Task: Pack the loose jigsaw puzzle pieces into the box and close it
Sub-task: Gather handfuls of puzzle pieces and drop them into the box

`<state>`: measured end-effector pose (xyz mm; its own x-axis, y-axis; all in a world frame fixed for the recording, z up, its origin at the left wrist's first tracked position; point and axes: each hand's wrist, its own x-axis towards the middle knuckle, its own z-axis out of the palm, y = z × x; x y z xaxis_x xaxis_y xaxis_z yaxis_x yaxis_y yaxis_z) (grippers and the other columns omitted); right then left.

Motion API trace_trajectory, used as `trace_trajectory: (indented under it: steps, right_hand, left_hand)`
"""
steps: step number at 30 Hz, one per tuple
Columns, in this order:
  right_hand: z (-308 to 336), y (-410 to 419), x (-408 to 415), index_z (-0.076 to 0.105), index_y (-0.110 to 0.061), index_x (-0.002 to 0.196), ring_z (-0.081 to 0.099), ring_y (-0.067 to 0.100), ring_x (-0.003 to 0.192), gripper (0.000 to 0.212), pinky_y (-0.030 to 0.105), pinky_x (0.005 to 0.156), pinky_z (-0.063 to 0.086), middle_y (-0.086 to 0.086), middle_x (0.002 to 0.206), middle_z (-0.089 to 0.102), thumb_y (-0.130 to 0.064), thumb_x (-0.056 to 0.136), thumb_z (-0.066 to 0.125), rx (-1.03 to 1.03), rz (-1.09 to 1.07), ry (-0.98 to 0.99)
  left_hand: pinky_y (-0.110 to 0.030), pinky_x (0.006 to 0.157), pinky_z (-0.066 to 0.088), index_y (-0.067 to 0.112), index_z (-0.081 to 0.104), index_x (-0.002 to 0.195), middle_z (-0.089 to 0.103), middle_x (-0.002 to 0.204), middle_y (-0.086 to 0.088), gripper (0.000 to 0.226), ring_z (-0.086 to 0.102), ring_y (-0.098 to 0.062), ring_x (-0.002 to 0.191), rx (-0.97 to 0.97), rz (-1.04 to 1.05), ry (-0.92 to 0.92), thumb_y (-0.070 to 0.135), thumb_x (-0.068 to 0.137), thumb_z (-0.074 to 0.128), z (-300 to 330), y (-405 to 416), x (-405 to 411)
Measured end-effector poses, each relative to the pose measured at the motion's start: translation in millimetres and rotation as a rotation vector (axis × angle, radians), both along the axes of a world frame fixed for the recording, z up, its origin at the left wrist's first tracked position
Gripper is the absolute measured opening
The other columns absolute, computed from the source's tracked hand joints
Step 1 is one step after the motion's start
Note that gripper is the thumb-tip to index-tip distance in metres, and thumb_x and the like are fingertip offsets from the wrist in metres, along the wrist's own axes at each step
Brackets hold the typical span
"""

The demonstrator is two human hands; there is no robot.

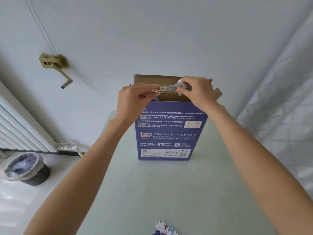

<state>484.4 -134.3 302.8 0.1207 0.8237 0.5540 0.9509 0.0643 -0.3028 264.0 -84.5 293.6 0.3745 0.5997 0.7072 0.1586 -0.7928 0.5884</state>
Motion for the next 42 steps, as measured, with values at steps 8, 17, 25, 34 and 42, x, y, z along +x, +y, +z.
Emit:
trace_trajectory:
  steps: [8,17,25,34,42]
  right_hand:
    - [-9.8,7.5,15.4,0.073,-0.023,0.085,0.06,0.016,0.073,0.027,0.029,0.061,0.04,-0.002,0.08,0.069,-0.047,0.085,0.059,-0.231,-0.018,0.056]
    - [-12.1,2.9,14.4,0.072,-0.017,0.091,0.059,0.01,0.075,0.016,0.027,0.069,0.046,-0.003,0.087,0.071,-0.03,0.086,0.064,-0.117,-0.035,0.16]
    - [-15.8,-6.2,-0.8,0.07,-0.019,0.094,0.063,0.012,0.076,0.017,0.032,0.067,0.054,-0.005,0.086,0.07,-0.027,0.091,0.056,-0.013,0.003,0.052]
    - [-124.0,-117.0,-74.9,0.07,-0.011,0.093,0.062,0.013,0.075,0.011,0.022,0.064,0.048,-0.003,0.084,0.07,-0.013,0.087,0.061,0.231,0.032,-0.013]
    - [-252.9,-229.8,-109.6,0.069,-0.017,0.103,0.064,0.01,0.082,0.018,0.021,0.069,0.051,-0.007,0.098,0.069,-0.016,0.087,0.06,-0.441,-0.127,0.317]
  left_hand:
    - [-0.035,0.071,0.052,0.024,0.071,0.099,0.073,0.085,0.002,0.016,0.068,-0.018,0.078,0.069,0.125,0.437,0.03,0.085,0.065,14.2,44.3,33.0]
    - [-0.029,0.07,0.044,0.027,0.068,0.098,0.071,0.092,0.008,0.02,0.063,-0.019,0.09,0.109,0.179,0.762,0.041,0.087,0.058,18.2,55.5,53.0]
    - [-0.027,0.057,0.043,0.023,0.068,0.096,0.07,0.08,0.007,0.02,0.065,-0.019,0.073,0.311,0.16,0.529,0.03,0.093,0.05,2.4,43.2,44.3]
    - [-0.022,0.05,0.047,0.015,0.072,0.085,0.069,0.071,0.007,0.014,0.062,-0.008,0.062,0.34,0.058,0.157,0.017,0.086,0.059,-95.3,-51.0,-20.7]
    - [-0.024,0.083,0.046,0.031,0.06,0.119,0.064,0.115,0.008,0.033,0.059,-0.008,0.101,-0.543,-0.094,0.934,0.034,0.086,0.061,-242.2,-137.1,-58.4]
